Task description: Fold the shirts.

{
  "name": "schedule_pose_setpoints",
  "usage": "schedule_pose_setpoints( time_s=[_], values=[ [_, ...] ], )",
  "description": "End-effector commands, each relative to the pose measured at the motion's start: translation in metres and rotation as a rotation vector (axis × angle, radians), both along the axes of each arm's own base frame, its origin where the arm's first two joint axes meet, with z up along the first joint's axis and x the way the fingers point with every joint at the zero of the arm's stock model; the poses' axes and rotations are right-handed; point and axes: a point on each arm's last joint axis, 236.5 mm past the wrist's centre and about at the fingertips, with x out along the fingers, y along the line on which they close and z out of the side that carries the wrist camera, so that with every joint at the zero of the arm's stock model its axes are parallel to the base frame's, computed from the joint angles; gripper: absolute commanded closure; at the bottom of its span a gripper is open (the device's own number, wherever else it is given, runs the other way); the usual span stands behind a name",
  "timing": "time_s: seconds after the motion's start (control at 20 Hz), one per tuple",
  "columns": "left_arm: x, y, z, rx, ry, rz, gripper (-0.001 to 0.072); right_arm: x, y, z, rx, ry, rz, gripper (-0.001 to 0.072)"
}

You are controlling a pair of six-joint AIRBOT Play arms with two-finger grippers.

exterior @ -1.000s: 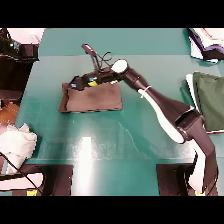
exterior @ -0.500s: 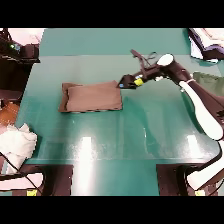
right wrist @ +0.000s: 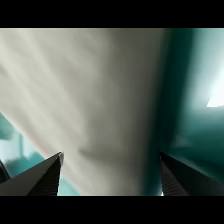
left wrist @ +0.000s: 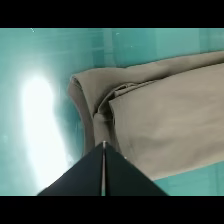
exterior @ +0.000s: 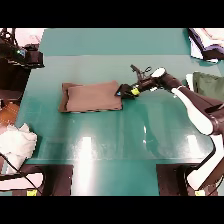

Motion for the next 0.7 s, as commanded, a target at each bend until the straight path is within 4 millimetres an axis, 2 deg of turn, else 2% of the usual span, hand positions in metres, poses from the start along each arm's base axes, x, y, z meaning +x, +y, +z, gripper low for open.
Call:
schedule_pose_setpoints(
  time_s=[0.0, 0.05, 0.1, 0.15, 0.25, 0.35, 0.45, 0.55, 0.65],
  values=[
    [0.0, 0.0, -0.002, 0.006, 0.0, -0.015, 0.0679, 0.012, 0.05, -0.007, 0.09, 0.01, -0.043, 0.0039],
    [0.0, -0.001, -0.002, 0.009, -0.002, -0.023, 0.0678, 0.013, 0.063, -0.007, 0.116, 0.017, -0.039, 0.0077],
    [-0.001, -0.001, -0.002, 0.008, -0.001, -0.023, 0.0679, 0.013, 0.074, -0.007, 0.125, 0.01, -0.026, 0.0237],
    [-0.001, -0.001, -0.002, 0.008, 0.0, -0.023, 0.0679, 0.013, 0.082, -0.006, 0.129, -0.004, -0.011, 0.0362],
    [-0.001, -0.001, -0.002, 0.007, 0.0, -0.023, 0.0679, 0.014, 0.094, 0.004, 0.143, -0.066, 0.034, 0.0695],
    [-0.001, -0.001, -0.002, 0.007, 0.001, -0.024, 0.0679, 0.021, 0.097, 0.021, 0.157, -0.118, 0.052, 0.0697],
    [-0.004, -0.001, -0.003, 0.007, 0.014, -0.027, 0.0679, 0.032, 0.081, 0.046, 0.149, -0.175, 0.053, 0.0698],
    [-0.007, -0.003, -0.005, 0.007, 0.028, -0.033, 0.0679, 0.05, 0.042, 0.074, 0.115, -0.24, 0.002, 0.0698],
    [-0.007, -0.013, -0.003, -0.012, 0.023, -0.051, 0.0679, 0.069, -0.017, 0.1, 0.052, -0.286, -0.082, 0.0698]
  ],
)
